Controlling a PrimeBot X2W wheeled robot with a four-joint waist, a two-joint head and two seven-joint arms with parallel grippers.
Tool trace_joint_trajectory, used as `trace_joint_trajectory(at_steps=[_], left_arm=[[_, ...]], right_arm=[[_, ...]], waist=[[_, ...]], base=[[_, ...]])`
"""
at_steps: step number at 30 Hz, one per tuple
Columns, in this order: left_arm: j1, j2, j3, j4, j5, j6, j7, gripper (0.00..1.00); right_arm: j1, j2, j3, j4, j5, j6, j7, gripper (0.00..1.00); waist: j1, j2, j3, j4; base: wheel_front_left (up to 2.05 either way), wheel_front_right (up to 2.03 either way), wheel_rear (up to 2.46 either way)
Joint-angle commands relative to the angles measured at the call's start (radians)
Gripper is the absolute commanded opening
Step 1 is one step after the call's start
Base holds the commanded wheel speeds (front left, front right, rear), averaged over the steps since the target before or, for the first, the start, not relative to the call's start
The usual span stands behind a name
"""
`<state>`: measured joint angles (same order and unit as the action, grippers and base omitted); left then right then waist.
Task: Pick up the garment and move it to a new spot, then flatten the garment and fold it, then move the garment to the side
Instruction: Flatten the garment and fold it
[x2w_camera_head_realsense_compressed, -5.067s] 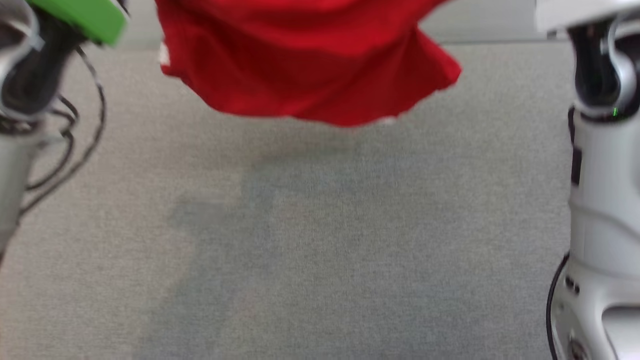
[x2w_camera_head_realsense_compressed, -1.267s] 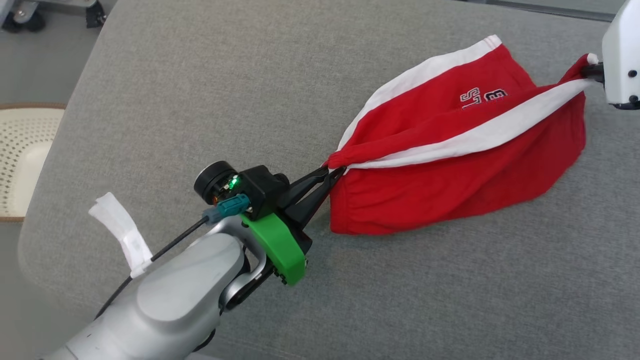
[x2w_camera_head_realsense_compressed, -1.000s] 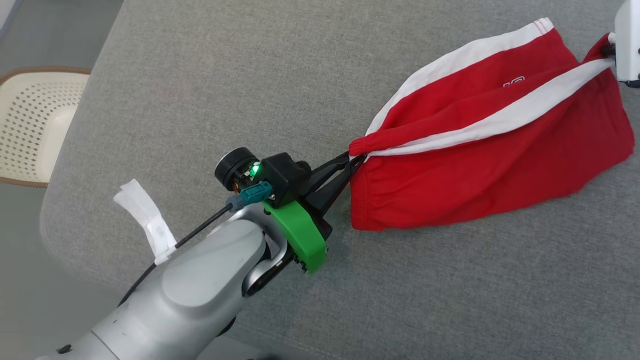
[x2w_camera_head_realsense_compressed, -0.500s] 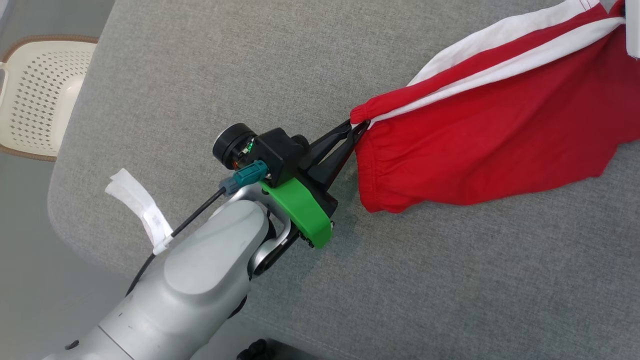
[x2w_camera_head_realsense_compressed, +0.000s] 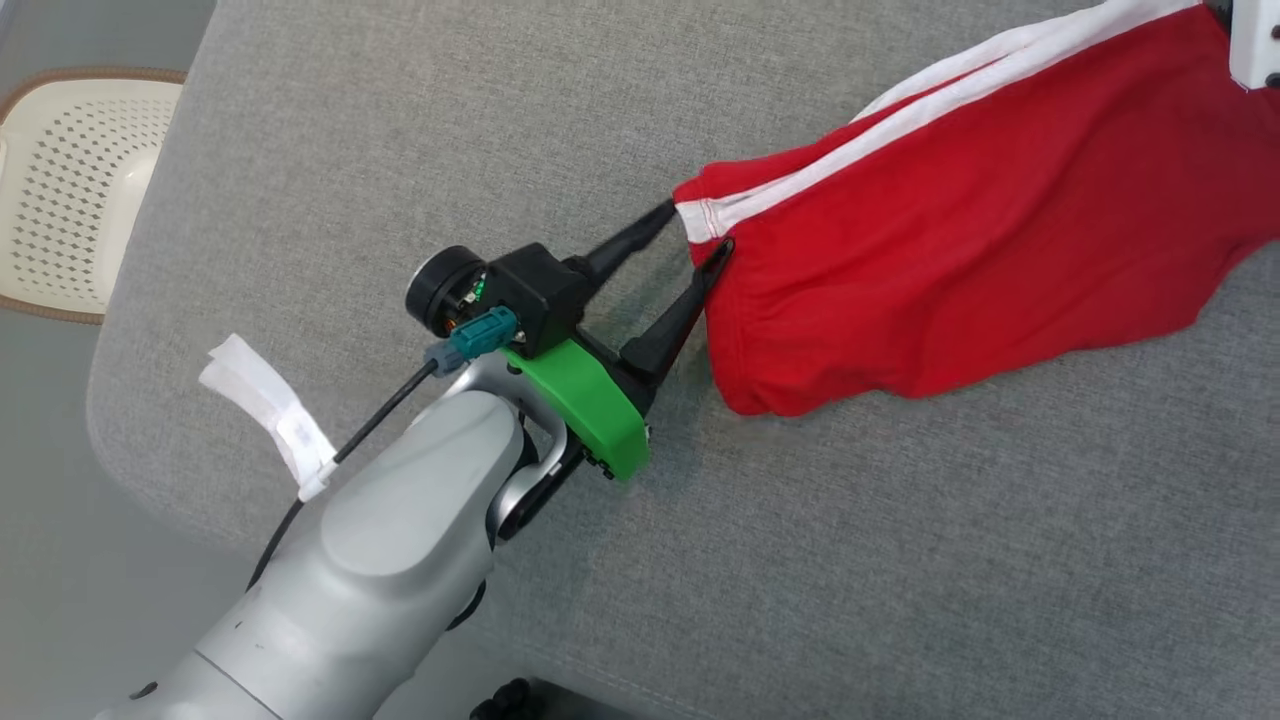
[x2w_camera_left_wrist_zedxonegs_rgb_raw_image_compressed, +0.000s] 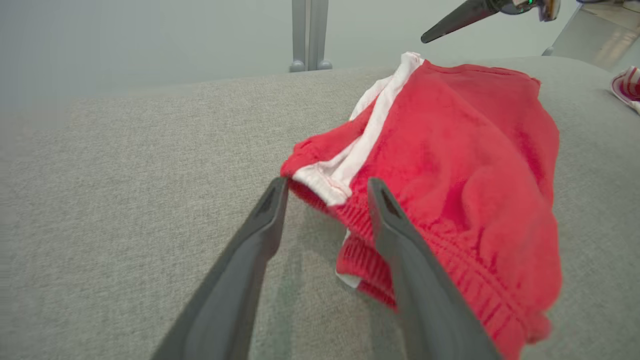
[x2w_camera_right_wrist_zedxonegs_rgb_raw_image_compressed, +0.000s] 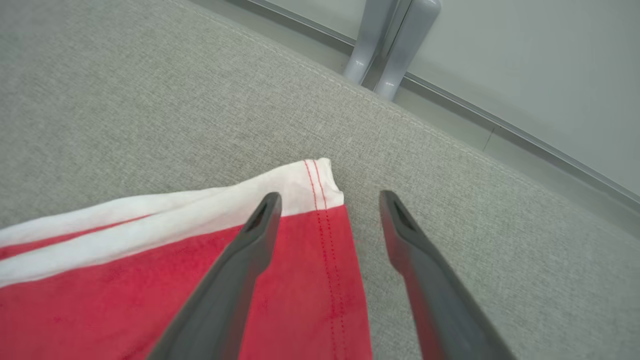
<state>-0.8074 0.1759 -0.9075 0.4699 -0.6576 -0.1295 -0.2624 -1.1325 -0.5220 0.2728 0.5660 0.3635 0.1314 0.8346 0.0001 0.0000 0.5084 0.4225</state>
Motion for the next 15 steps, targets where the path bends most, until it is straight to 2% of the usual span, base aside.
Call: trace_joint_trajectory(at_steps=[1, 7, 11, 15], left_arm=[[0.009, 0.002, 0.016, 0.009, 0.017, -0.001, -0.003, 1.0], [0.04, -0.008, 0.115, 0.046, 0.072, 0.003, -0.002, 1.0], [0.076, -0.006, 0.218, 0.038, 0.106, 0.028, -0.002, 1.0], [0.138, 0.011, 0.31, -0.043, 0.212, 0.057, -0.001, 1.0]], right_arm=[[-0.005, -0.008, 0.017, 0.007, 0.001, -0.002, -0.017, 1.0], [0.034, 0.0, 0.04, 0.039, 0.028, -0.002, -0.171, 1.0], [0.092, 0.015, 0.061, 0.03, 0.054, -0.002, -0.336, 1.0], [0.174, 0.053, 0.043, 0.015, 0.104, -0.002, -0.539, 1.0]], waist=[[-0.0001, 0.0, -0.013, -0.011], [-0.0001, 0.0, -0.064, -0.045], [-0.0001, 0.0, -0.114, -0.077], [-0.0001, 0.0, -0.165, -0.118]], base=[[0.0, 0.0, 0.0], [0.0, 0.0, 0.0], [0.0, 0.0, 0.0], [0.0, 0.0, 0.0]])
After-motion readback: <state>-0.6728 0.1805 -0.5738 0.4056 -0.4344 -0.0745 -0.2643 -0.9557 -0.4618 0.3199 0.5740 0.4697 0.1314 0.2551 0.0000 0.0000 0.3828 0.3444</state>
